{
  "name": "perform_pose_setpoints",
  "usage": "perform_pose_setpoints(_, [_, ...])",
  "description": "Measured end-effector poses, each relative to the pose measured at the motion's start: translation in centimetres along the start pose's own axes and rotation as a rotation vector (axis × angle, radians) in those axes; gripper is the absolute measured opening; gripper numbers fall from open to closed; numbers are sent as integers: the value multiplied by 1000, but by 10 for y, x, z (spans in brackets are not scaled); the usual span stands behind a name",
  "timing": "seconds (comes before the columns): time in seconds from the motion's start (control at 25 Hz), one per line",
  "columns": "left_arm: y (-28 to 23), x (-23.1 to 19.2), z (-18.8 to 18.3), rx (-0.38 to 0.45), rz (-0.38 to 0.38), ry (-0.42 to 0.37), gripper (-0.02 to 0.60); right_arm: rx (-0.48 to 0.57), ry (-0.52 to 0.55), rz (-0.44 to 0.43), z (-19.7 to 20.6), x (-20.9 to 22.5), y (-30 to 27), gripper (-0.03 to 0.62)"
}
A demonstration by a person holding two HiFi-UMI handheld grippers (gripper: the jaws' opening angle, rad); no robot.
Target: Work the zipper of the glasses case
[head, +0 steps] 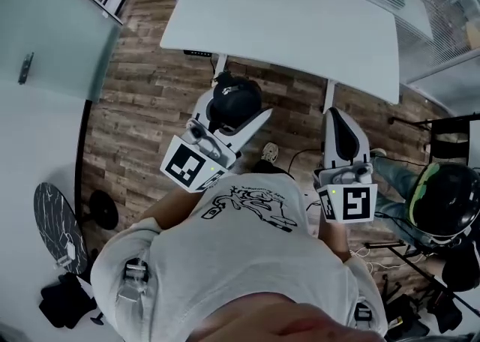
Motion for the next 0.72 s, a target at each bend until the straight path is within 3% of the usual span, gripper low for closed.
perform_pose_setpoints(0.4, [-114, -35, 21, -4, -31, -7, 252, -12, -15, 0, 37, 109, -47, 5])
perform_pose_setpoints(0.72, [-150, -67, 39, -42, -69, 6, 252, -39, -54, -21, 64, 137, -83, 5])
Point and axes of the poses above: the fingertips, and each gripper's own axes: y backward along the fingers, x to its right, z out of its underside, the point moved 1 cm from there along y, backward along the fingers, and after that the axes turned 13 degrees about y, right-handed, at the moved point
